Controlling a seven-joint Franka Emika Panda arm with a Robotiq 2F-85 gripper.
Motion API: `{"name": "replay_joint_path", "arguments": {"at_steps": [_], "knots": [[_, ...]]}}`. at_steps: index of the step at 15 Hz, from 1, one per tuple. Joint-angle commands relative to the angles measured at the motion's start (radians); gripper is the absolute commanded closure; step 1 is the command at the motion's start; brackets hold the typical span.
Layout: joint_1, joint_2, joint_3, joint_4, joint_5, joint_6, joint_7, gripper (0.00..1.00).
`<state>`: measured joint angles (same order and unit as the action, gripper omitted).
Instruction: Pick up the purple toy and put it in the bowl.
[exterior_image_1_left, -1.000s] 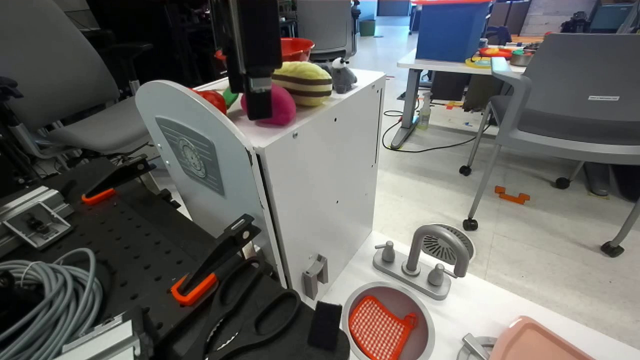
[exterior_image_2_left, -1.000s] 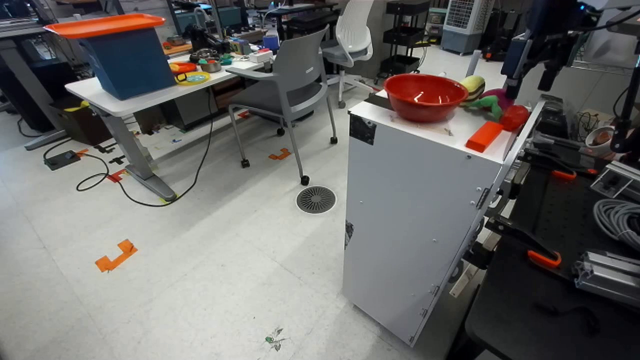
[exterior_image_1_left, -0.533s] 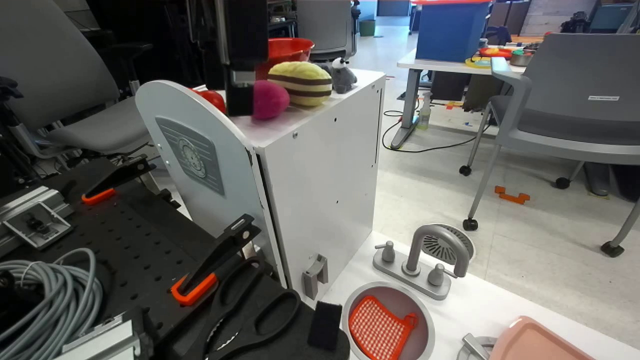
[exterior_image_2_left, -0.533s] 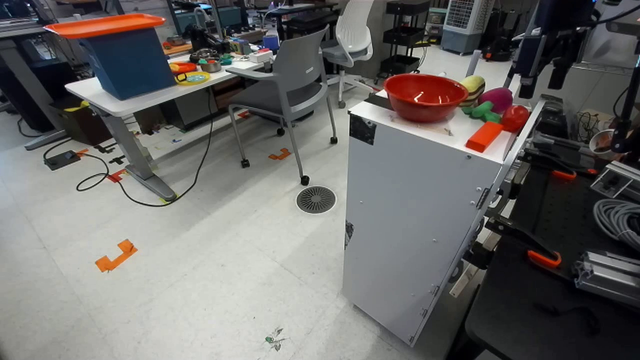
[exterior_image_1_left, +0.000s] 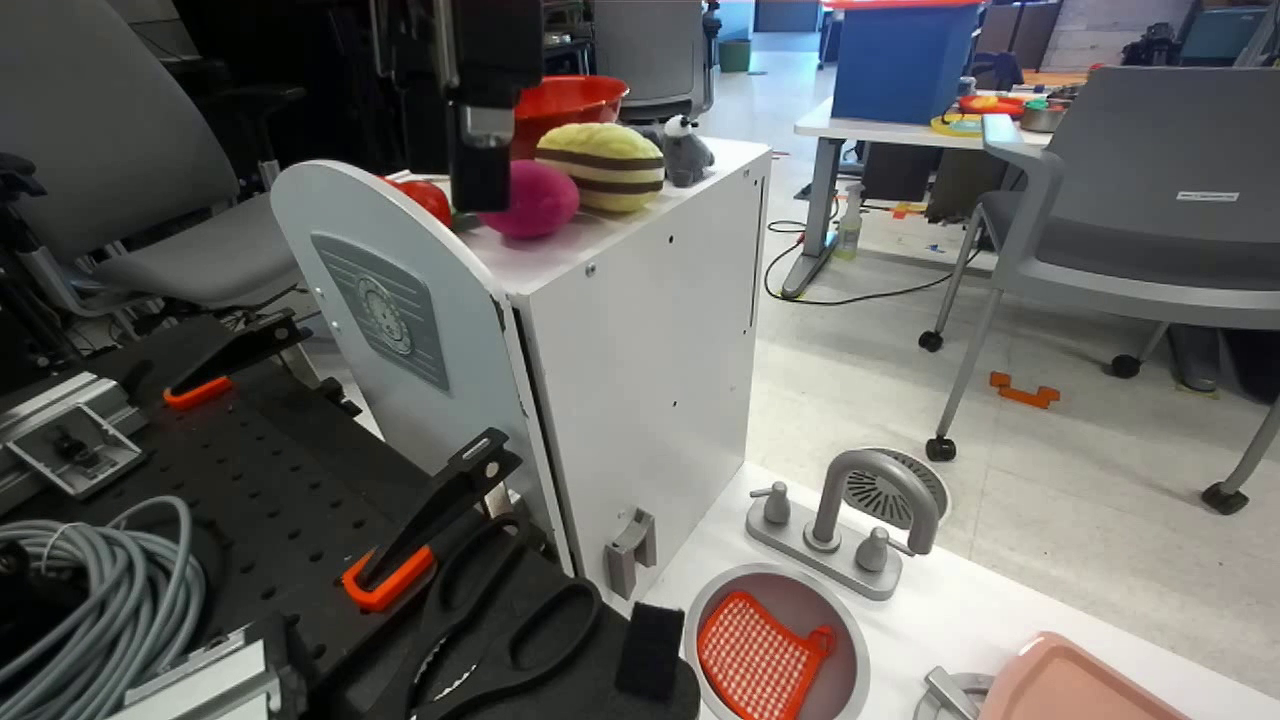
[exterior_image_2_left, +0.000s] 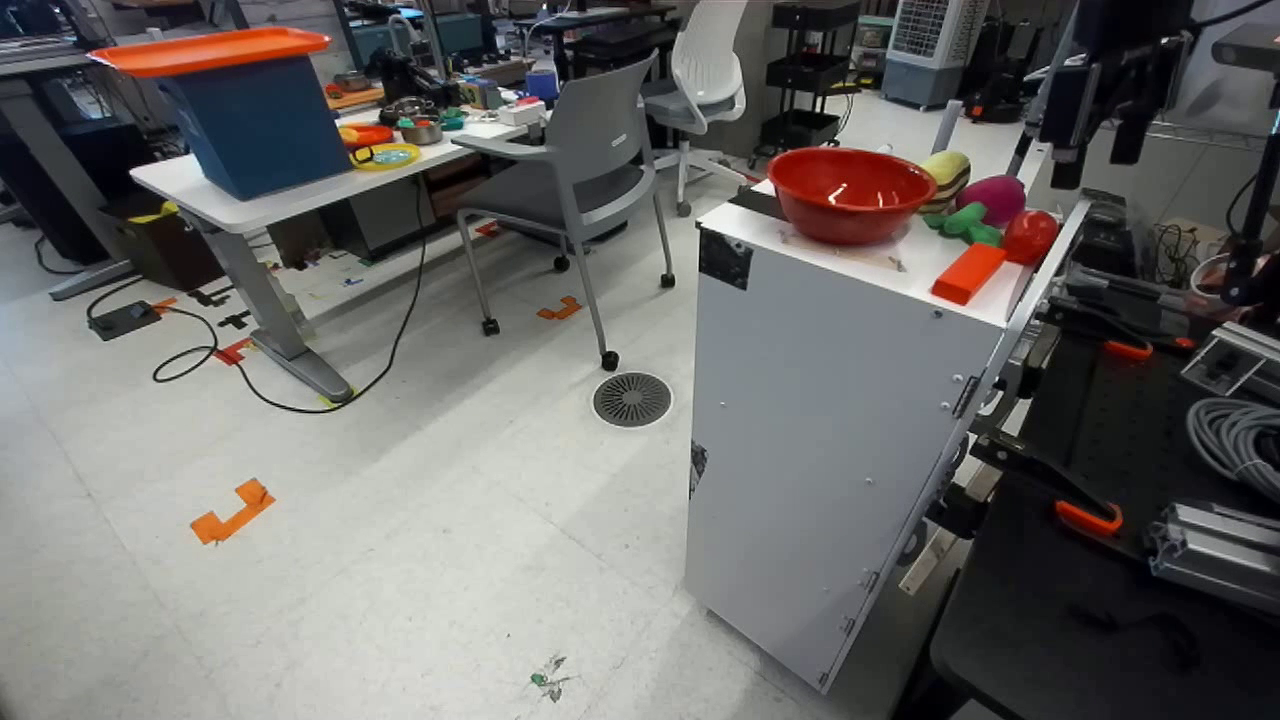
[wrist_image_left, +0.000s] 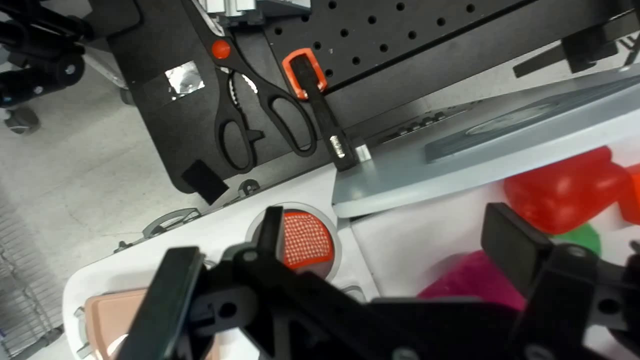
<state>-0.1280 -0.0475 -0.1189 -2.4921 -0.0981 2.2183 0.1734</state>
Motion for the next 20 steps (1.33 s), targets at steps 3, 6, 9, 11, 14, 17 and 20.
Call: {"name": "replay_joint_path", "arguments": {"at_steps": [3, 6, 9, 11, 14, 17, 20], "knots": [[0.003, -0.009, 0.015, 0.013, -0.177, 0.003, 0.159, 0.00], [0.008, 0.016, 0.021, 0.029, -0.157, 0.010, 0.171, 0.00], [0.017, 0.037, 0.033, 0.041, -0.168, 0.016, 0.197, 0.00], [0.025, 0.043, 0.039, 0.050, -0.178, 0.020, 0.187, 0.00], [0.039, 0.045, 0.045, 0.061, -0.171, 0.031, 0.152, 0.00], [0.046, 0.042, 0.047, 0.063, -0.161, 0.052, 0.135, 0.00], [0.049, 0.049, 0.048, 0.055, -0.146, 0.097, 0.120, 0.00]]}}
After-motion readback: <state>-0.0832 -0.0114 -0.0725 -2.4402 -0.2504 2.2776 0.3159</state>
